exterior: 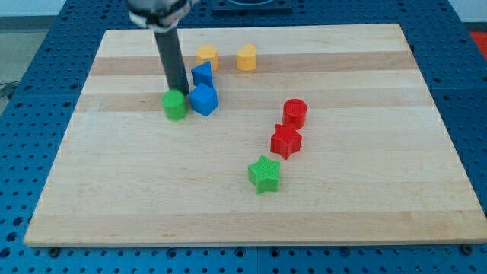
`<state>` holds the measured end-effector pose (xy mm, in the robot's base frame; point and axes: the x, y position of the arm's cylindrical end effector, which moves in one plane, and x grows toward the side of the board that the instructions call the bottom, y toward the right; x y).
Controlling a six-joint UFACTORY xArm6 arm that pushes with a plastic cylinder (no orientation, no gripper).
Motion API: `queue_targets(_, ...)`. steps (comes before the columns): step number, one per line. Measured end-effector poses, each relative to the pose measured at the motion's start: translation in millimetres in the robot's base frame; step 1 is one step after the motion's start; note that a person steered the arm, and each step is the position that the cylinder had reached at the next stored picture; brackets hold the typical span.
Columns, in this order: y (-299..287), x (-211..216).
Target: Push green circle below blue cube
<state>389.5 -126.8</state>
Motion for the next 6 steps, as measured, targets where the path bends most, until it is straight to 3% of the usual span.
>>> queue_targets(2,-0.1,46.3)
queue_targets(3,-2.3,35.1)
queue_targets(4,-59.2,32.8)
queue_targets(5,-74.6,71.4)
queue_targets(6,-43.9,95.8)
